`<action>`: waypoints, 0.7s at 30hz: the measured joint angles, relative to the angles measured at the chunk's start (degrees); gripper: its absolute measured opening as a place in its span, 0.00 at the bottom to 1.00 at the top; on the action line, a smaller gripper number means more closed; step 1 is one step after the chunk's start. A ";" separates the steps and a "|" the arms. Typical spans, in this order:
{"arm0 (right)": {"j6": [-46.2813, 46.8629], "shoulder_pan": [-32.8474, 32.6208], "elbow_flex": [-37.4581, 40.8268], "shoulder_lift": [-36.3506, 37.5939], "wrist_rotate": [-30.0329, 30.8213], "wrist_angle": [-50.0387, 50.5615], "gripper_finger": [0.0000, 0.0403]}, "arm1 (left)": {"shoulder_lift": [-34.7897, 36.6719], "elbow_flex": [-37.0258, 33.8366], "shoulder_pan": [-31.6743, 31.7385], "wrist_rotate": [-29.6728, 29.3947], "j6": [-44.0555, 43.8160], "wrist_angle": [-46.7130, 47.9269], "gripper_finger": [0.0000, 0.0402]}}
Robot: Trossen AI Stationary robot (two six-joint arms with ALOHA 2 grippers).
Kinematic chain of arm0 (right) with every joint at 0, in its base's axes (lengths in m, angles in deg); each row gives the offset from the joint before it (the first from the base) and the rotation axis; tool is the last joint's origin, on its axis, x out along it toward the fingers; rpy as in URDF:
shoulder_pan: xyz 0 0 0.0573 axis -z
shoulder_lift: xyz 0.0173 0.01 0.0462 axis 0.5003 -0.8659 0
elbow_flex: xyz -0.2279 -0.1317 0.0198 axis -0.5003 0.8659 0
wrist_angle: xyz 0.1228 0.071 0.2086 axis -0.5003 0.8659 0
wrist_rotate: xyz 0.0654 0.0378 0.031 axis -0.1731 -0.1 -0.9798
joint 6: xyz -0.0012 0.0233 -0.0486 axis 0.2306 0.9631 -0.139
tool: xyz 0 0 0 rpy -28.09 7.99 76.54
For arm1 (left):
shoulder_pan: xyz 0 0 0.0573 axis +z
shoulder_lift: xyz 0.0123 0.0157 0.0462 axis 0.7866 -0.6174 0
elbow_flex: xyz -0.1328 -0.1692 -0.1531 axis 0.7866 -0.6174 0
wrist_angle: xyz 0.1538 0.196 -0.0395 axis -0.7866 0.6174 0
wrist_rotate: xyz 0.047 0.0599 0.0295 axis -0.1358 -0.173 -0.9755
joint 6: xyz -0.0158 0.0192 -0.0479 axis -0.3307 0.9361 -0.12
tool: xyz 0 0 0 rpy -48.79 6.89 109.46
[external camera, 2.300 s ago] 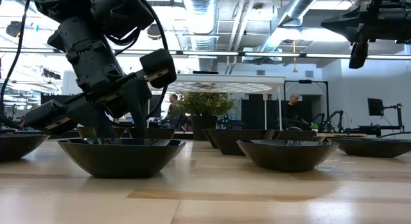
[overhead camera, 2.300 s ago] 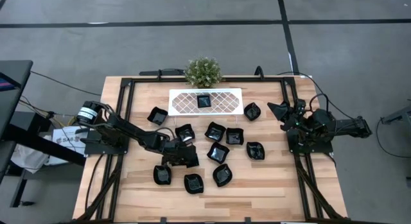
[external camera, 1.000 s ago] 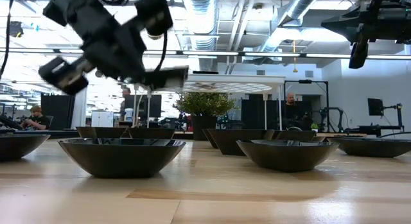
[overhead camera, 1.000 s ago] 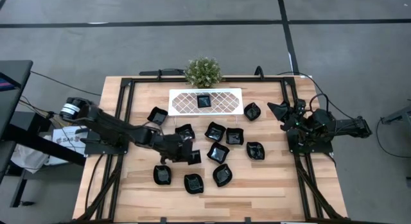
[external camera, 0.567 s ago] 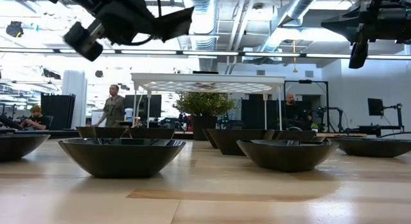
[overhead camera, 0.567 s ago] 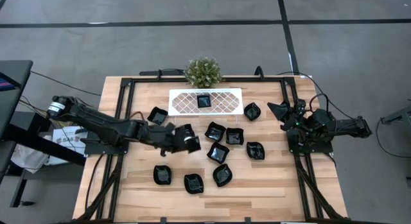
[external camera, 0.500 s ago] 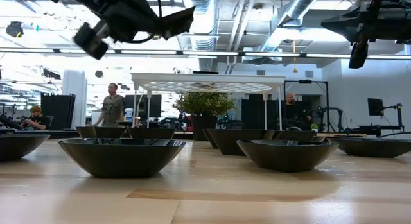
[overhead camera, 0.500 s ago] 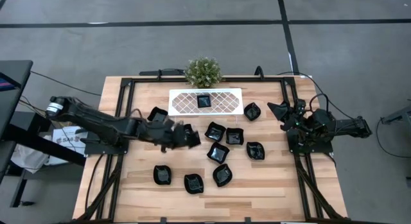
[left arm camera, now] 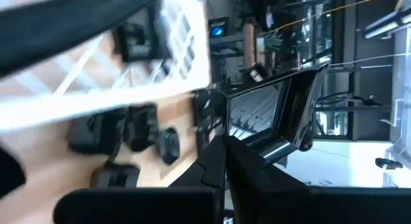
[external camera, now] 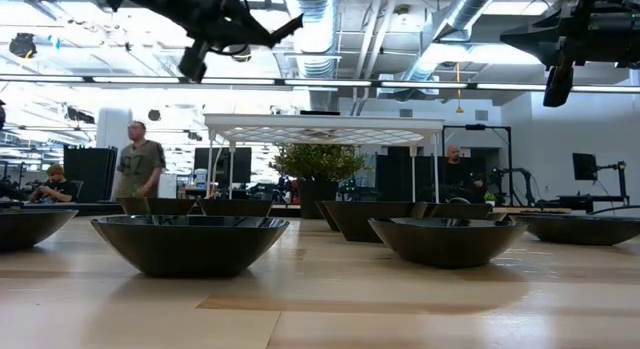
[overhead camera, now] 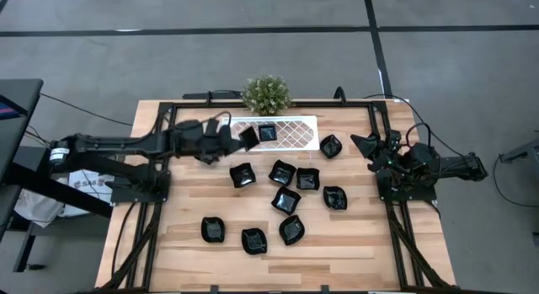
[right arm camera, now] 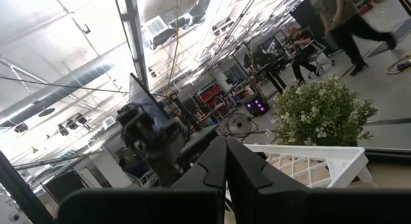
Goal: Pick & Place Mini shaped plates
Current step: Stack the square plate on top of the stacked square plate on the shelf
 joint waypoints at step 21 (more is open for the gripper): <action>-0.01 0.00 -0.01 0.02 0.00 0.02 0.00 | -20.78 18.13 11.95 8.77 15.87 0.37 0.02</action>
